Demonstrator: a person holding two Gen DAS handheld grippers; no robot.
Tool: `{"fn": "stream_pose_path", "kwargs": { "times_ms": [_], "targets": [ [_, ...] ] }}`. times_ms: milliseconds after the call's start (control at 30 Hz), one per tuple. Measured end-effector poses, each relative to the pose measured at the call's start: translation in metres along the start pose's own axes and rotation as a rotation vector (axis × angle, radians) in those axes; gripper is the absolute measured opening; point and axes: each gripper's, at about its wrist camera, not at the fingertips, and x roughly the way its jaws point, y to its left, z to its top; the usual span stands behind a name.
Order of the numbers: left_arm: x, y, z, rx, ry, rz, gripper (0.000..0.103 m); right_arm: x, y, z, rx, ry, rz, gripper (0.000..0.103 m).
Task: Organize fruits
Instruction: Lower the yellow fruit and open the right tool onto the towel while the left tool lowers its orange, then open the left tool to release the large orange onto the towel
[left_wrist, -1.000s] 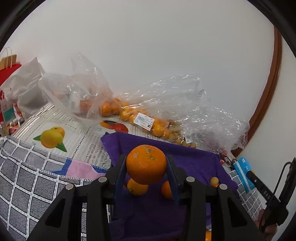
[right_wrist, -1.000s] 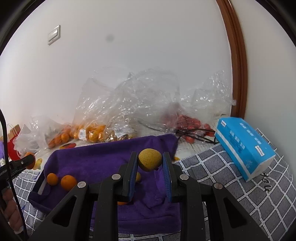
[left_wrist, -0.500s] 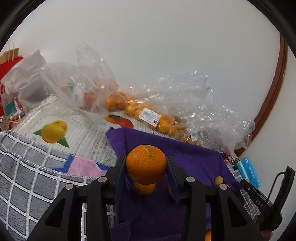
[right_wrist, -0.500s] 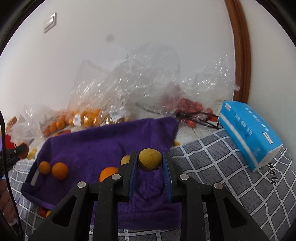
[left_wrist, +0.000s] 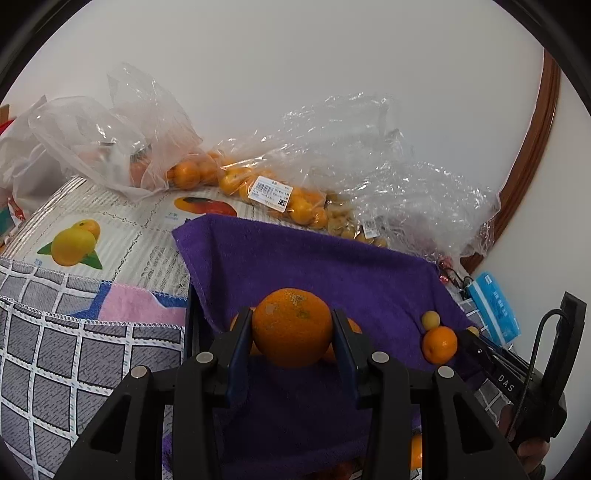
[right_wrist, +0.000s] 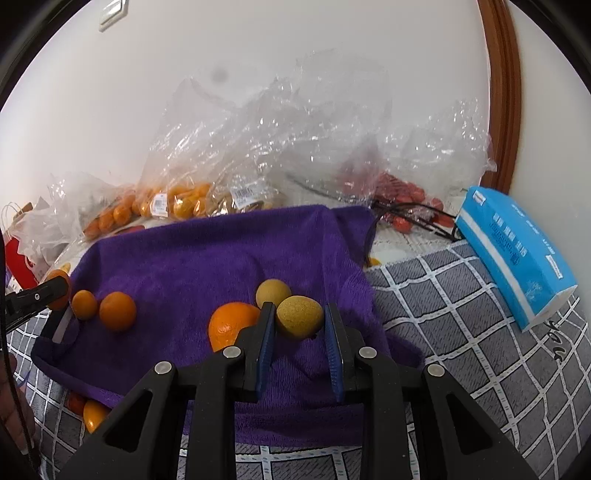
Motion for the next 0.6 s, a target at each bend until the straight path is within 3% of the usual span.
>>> {"fn": "stream_pose_path", "kwargs": {
  "times_ms": [433, 600],
  "targets": [
    [0.0062, -0.0078, -0.0054, 0.028, 0.049, 0.027, 0.040, 0.0066, 0.0008, -0.0022, -0.006, 0.033, -0.020, 0.027],
    [0.0099, -0.0090, -0.0061, 0.040, 0.059, 0.050, 0.040, 0.0050, 0.0003, -0.0019, -0.009, 0.026, -0.022, 0.036]
  ]
}}
